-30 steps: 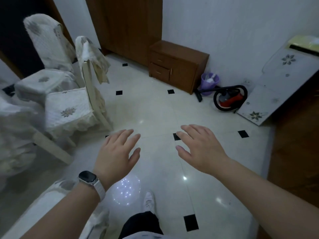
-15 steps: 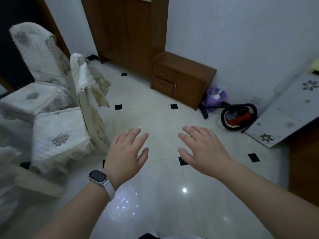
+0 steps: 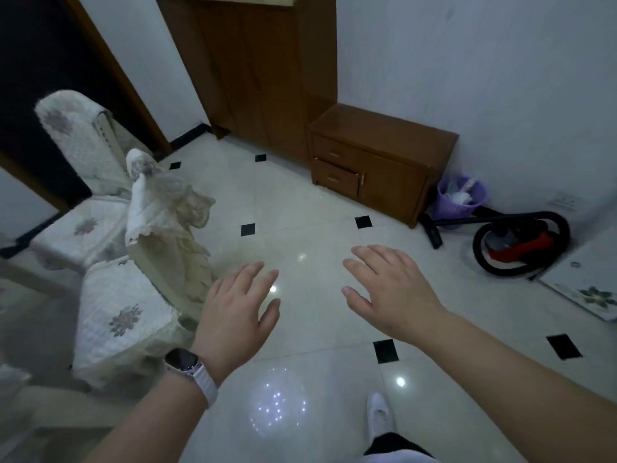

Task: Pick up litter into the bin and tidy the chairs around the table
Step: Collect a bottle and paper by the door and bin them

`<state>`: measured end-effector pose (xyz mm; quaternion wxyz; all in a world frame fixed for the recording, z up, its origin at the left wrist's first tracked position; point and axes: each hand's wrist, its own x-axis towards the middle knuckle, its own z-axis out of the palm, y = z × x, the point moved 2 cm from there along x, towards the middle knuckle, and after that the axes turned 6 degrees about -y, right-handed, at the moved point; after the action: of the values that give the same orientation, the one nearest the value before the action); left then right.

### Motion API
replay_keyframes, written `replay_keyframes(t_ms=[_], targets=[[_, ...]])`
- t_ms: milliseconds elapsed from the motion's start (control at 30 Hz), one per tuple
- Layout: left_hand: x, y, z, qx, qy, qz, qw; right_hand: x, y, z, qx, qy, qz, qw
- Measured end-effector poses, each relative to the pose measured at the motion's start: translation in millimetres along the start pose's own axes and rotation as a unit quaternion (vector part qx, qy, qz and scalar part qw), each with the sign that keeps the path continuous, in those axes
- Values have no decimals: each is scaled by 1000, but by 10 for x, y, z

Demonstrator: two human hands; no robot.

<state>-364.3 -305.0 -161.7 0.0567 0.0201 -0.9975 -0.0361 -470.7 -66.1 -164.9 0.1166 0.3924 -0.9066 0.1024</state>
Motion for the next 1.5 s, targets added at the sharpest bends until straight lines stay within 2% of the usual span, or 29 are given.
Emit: replay_keyframes(t_ms=[267, 533, 700, 1033, 1367, 1500], targets=[[1328, 320, -107, 29, 47, -22, 998, 1102, 1206, 87, 30, -19, -46, 998], [1892, 32, -107, 56, 24, -92, 994, 2002, 1500, 213, 62, -33, -86, 994], [2326, -267, 51, 33, 37, -107, 993, 2508, 1581, 469, 65, -42, -105, 991], [3750, -1401, 440, -49, 53, -125, 989, 4146, 1744, 1009, 27, -94, -114, 989], [5040, -2542, 410, -74, 79, -114, 988, 5744, 1831, 1336, 5, -75, -128, 989], [5342, -2919, 427, -57, 70, -147, 985, 6331, 1888, 1529, 16, -77, -143, 987]])
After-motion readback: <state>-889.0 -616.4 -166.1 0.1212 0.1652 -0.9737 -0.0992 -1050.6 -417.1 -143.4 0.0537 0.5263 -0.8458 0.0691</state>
